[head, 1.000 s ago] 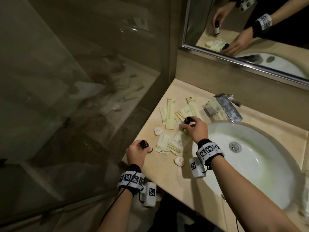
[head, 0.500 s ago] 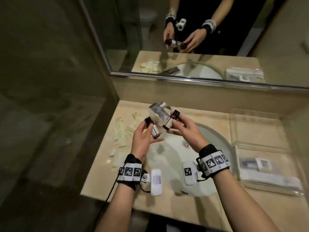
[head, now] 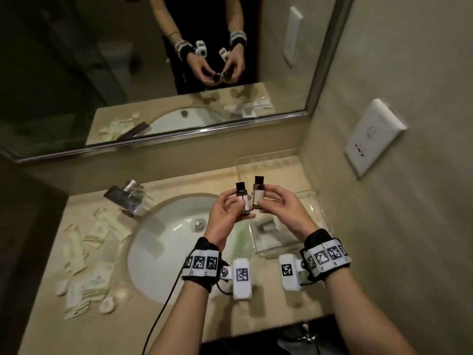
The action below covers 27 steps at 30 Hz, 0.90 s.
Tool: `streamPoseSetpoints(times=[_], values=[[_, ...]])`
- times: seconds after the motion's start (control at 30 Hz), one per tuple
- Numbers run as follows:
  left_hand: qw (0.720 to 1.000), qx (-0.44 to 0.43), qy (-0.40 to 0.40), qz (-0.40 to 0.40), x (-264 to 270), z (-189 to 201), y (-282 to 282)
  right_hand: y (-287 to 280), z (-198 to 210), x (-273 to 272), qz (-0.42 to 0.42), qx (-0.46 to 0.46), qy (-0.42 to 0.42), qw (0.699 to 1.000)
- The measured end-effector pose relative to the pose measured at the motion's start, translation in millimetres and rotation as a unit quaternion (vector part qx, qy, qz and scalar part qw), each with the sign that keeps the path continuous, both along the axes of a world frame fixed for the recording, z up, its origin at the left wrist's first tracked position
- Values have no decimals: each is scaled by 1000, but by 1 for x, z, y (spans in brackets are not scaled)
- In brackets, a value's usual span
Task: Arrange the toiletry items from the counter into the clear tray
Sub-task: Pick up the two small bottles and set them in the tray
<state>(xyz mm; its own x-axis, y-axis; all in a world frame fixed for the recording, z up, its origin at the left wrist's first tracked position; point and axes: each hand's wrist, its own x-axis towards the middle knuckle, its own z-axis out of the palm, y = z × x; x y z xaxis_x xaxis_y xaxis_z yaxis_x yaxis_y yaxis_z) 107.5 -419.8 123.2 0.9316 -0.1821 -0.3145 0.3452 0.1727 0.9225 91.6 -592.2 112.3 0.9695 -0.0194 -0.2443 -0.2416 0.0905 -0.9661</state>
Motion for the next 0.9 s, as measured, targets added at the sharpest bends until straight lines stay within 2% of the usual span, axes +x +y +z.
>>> streamPoseSetpoints(times=[0.23,0.37,0.5,0.63,0.77,0.9], values=[[998,9,40,-56,1,-14,-61,-61,-15,-18,-59,2,35,998],[995,41,63,-58,9,-31,-78,-75,-36,-19,-131,-47,80,987],[991,81,83,-70,16,-52,-82,-93,-69,-14,-209,-213,155,942],[987,96,102,-74,20,-70,-86,-98,-89,-8,-168,-371,166,898],[984,104,124,-72,22,-86,-85,-101,-102,1,-133,-428,208,869],[983,105,131,-70,25,-93,-81,-103,-112,7,-96,-522,210,821]])
